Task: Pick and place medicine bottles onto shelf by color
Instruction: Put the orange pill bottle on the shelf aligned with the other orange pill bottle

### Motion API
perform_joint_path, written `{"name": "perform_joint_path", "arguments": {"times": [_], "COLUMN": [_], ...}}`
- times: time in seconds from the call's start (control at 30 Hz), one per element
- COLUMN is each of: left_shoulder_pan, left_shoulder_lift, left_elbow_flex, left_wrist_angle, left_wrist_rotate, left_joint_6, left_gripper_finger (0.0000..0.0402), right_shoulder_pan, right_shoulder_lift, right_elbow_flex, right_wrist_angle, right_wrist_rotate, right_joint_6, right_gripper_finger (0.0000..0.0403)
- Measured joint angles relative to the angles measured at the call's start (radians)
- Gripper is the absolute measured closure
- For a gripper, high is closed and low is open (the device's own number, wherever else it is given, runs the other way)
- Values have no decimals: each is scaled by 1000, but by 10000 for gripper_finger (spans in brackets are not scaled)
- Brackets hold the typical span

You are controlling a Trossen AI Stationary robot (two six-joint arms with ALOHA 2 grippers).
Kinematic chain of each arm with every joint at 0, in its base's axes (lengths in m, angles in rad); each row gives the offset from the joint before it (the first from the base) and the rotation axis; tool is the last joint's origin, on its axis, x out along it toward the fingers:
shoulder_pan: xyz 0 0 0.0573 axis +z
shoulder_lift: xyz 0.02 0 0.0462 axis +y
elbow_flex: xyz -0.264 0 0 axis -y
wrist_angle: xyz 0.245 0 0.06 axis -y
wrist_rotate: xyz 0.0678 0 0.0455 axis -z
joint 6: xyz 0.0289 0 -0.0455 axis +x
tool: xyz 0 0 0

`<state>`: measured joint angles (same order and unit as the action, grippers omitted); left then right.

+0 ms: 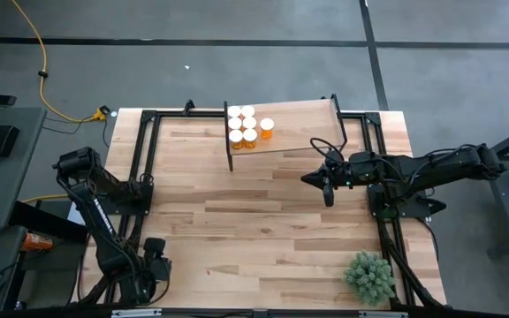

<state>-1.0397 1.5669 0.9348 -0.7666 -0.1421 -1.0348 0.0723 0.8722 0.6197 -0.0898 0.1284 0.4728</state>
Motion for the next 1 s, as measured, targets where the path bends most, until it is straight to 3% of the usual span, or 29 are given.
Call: {"name": "perform_joint_path", "arguments": {"times": [0.33,0.63,0.8,1.0], "left_shoulder_pan": [137,537,740,852], "left_shoulder_lift": [-118,-330,-322,-224], "left_elbow_flex": [0,38,81,97], "left_wrist_angle": [-104,-121,-25,132], "left_wrist_rotate": [2,-9,4,50], "left_joint_6": [122,416,629,783], "left_gripper_finger": [192,192,192,192], "right_shoulder_pan": [0,0,0,0], "right_shoulder_lift": [0,0,0,18], "right_elbow_flex": [0,0,0,2], "right_wrist_angle": [3,82,84,84], "right_wrist_rotate": [1,1,1,1], "right_joint_6": [2,-1,-7,-10], "right_gripper_finger": [403,403,402,384]}}
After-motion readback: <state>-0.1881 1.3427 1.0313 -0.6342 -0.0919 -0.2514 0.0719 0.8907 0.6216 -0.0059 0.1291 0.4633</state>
